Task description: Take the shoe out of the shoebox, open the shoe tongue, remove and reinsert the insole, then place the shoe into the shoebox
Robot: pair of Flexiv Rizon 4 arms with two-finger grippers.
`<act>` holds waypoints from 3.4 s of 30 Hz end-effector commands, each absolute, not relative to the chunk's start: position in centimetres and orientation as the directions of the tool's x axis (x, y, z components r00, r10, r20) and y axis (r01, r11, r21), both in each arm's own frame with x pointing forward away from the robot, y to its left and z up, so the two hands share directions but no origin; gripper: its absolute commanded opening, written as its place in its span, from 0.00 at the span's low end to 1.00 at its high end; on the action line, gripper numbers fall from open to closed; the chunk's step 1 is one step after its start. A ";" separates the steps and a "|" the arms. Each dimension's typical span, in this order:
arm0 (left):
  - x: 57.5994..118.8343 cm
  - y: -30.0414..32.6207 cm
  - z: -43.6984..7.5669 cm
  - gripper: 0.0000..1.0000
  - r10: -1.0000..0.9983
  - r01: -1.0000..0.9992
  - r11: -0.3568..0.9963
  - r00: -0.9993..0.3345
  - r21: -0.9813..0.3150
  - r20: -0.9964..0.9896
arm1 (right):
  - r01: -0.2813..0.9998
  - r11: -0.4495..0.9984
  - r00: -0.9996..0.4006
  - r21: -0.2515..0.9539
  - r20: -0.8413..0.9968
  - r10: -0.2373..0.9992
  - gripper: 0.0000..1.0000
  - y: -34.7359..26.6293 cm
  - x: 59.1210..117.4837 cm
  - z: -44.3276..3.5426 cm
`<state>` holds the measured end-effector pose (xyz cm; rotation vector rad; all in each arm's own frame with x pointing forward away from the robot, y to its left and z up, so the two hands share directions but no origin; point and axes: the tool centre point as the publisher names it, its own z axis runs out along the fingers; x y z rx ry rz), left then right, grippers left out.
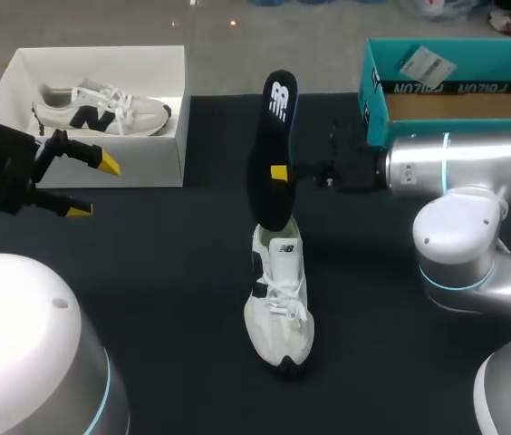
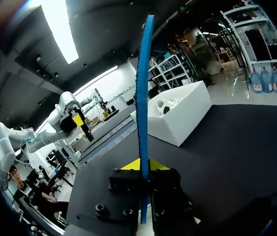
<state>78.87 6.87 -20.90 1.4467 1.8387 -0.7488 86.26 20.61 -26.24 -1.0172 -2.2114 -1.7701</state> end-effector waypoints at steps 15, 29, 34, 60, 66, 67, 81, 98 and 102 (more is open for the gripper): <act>78.8 6.8 -20.9 1.00 0.592 0.975 0.222 -0.160 -0.031 -0.790 | 0.559 0.169 -0.819 0.812 0.509 0.264 0.00 19.3 87.9 -27.6; 78.8 6.8 -20.9 1.00 0.592 0.975 0.222 -0.160 -0.031 -0.790 | 0.466 0.166 -0.874 0.869 0.424 0.237 0.00 19.5 86.7 -28.5; 78.8 6.8 -20.9 1.00 0.592 0.975 0.222 -0.160 -0.031 -0.790 | 0.472 0.192 -0.873 0.860 0.426 0.237 0.00 19.6 86.4 -29.4; 78.8 6.8 -20.9 1.00 0.592 0.975 0.222 -0.160 -0.031 -0.790 | 0.568 0.190 -0.811 0.801 0.506 0.294 0.00 19.8 83.4 -32.3; 78.8 6.8 -20.9 1.00 0.592 0.975 0.222 -0.160 -0.031 -0.790 | 0.585 0.208 -0.800 0.784 0.517 0.304 0.00 19.8 82.3 -33.5; 78.8 6.8 -20.9 1.00 0.592 0.975 0.222 -0.160 -0.031 -0.790 | 0.586 0.209 -0.800 0.783 0.517 0.304 0.00 19.8 82.1 -33.6; 78.8 6.8 -20.9 1.00 0.592 0.975 0.222 -0.160 -0.031 -0.790 | 0.621 0.197 -0.773 0.759 0.551 0.315 0.00 19.5 80.7 -34.8; 78.8 6.8 -20.9 1.00 0.592 0.975 0.222 -0.160 -0.031 -0.790 | 0.552 0.207 -0.820 0.808 0.480 0.312 0.28 19.8 84.0 -31.9; 78.8 6.8 -20.9 1.00 0.592 0.975 0.222 -0.160 -0.031 -0.790 | 0.553 0.210 -0.818 0.806 0.476 0.324 0.00 19.7 84.3 -32.0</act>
